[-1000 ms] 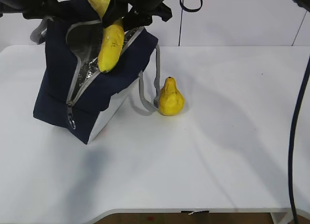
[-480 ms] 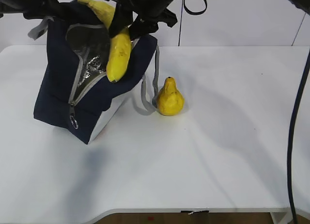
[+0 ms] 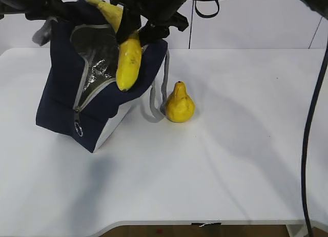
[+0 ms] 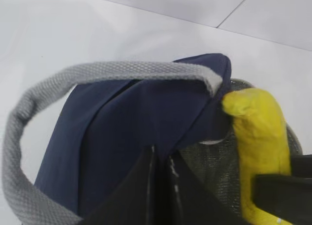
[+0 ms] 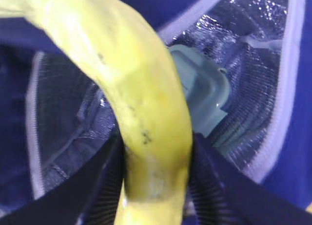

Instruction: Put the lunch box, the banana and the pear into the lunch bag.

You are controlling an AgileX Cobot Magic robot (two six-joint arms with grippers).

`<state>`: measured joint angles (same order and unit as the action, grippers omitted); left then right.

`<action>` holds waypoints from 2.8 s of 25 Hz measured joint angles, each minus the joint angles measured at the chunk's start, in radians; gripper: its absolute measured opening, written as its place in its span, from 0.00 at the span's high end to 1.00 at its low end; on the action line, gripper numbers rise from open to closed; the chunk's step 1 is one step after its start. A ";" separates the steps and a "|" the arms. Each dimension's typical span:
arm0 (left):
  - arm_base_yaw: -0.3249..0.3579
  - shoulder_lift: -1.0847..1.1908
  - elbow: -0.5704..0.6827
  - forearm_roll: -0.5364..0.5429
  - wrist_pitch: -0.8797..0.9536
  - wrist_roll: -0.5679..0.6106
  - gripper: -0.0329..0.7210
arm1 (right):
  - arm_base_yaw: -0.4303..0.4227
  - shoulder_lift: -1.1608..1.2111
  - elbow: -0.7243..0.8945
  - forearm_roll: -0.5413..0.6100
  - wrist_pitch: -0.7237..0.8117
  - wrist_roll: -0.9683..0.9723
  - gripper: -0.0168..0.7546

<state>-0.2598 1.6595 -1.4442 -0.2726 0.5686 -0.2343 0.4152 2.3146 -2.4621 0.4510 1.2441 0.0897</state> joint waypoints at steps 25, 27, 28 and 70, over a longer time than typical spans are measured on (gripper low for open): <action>0.000 0.010 0.000 -0.014 0.000 0.000 0.96 | 0.007 0.134 0.000 0.215 -0.153 -0.053 0.34; 0.000 0.017 0.000 -0.024 0.000 0.000 0.96 | 0.009 0.134 0.000 0.215 -0.155 -0.071 0.34; 0.000 0.017 0.000 -0.028 -0.002 0.000 0.96 | 0.009 0.134 0.000 0.215 -0.155 -0.078 0.33; 0.000 0.022 0.000 -0.071 -0.029 0.010 0.96 | 0.043 0.139 -0.246 -0.097 0.004 -0.176 0.19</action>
<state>-0.2598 1.6819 -1.4442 -0.3440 0.5399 -0.2243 0.4586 2.4531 -2.7084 0.3542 1.2481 -0.0867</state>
